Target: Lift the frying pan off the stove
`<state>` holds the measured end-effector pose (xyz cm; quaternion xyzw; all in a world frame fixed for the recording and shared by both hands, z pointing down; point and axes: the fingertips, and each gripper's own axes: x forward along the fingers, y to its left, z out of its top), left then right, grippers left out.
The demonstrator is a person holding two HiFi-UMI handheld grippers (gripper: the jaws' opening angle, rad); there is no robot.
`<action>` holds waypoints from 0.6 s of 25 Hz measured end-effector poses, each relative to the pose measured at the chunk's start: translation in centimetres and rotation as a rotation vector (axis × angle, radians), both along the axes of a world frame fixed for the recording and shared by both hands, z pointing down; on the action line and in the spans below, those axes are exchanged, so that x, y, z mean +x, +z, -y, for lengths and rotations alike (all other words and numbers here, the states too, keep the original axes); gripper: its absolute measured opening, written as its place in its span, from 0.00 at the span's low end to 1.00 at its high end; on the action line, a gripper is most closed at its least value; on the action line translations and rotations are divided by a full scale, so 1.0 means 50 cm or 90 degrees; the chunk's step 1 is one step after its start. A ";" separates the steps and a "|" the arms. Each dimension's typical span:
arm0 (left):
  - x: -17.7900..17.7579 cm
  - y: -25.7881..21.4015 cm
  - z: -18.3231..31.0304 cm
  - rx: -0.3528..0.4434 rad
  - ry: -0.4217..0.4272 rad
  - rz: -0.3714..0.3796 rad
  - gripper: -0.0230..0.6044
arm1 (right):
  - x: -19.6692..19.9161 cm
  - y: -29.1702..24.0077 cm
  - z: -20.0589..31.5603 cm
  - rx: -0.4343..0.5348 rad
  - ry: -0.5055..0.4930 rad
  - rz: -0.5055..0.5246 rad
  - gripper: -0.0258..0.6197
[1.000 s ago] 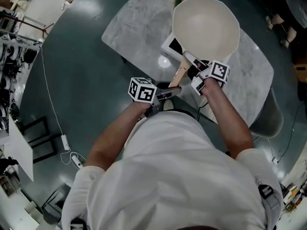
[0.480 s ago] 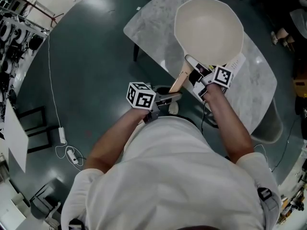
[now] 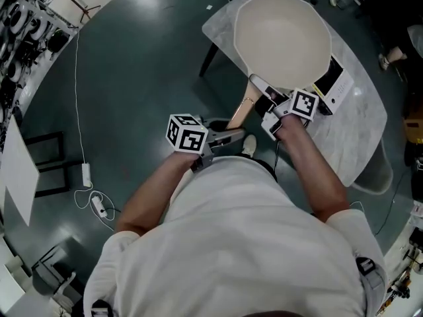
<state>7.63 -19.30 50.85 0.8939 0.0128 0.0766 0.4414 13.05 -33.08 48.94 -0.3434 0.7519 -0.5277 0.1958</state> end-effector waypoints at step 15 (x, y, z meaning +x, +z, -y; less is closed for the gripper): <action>-0.250 -0.002 -0.114 0.007 -0.012 -0.022 0.25 | -0.256 0.000 -0.114 0.006 -0.020 -0.016 0.31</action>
